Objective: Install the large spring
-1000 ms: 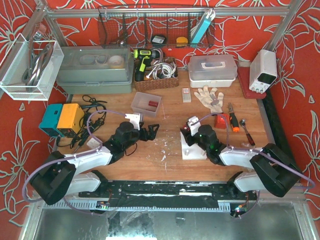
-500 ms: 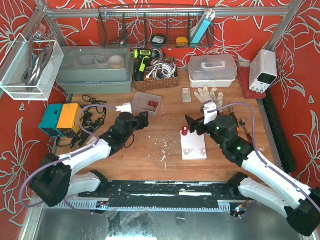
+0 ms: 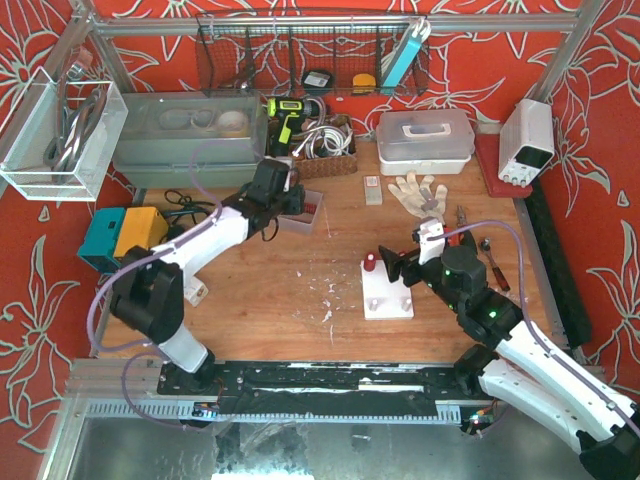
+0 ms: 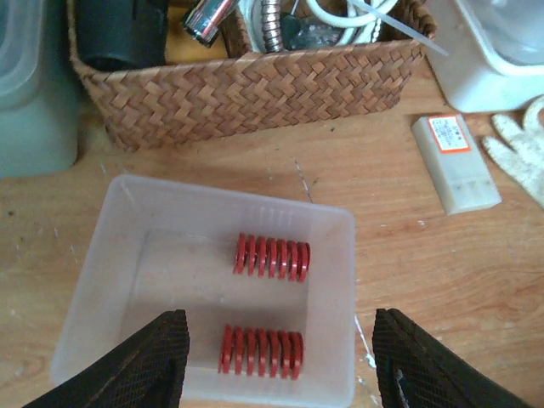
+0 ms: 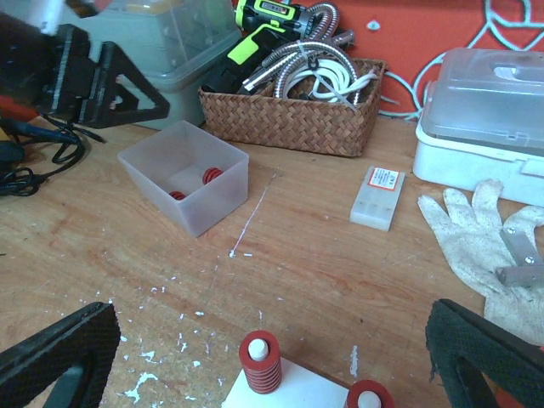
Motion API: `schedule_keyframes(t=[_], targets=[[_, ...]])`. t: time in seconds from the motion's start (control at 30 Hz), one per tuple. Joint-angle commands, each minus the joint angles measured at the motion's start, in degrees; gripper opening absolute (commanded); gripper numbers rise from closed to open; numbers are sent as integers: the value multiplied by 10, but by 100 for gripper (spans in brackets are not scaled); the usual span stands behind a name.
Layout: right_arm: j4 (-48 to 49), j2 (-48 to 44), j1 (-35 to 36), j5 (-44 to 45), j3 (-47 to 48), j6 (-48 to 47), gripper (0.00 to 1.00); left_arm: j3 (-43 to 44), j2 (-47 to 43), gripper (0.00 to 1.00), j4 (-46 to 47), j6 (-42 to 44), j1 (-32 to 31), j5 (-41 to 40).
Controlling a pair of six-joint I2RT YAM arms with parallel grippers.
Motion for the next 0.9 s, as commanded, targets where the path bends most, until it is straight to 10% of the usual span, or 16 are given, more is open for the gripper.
schedule_keyframes(t=[0.0, 0.87], targets=[[-11, -12, 3, -14, -1, 14, 99, 92, 62, 62, -164, 85, 2, 4], [-16, -33, 2, 9, -6, 3, 99, 180, 250, 65, -106, 146, 6, 7]])
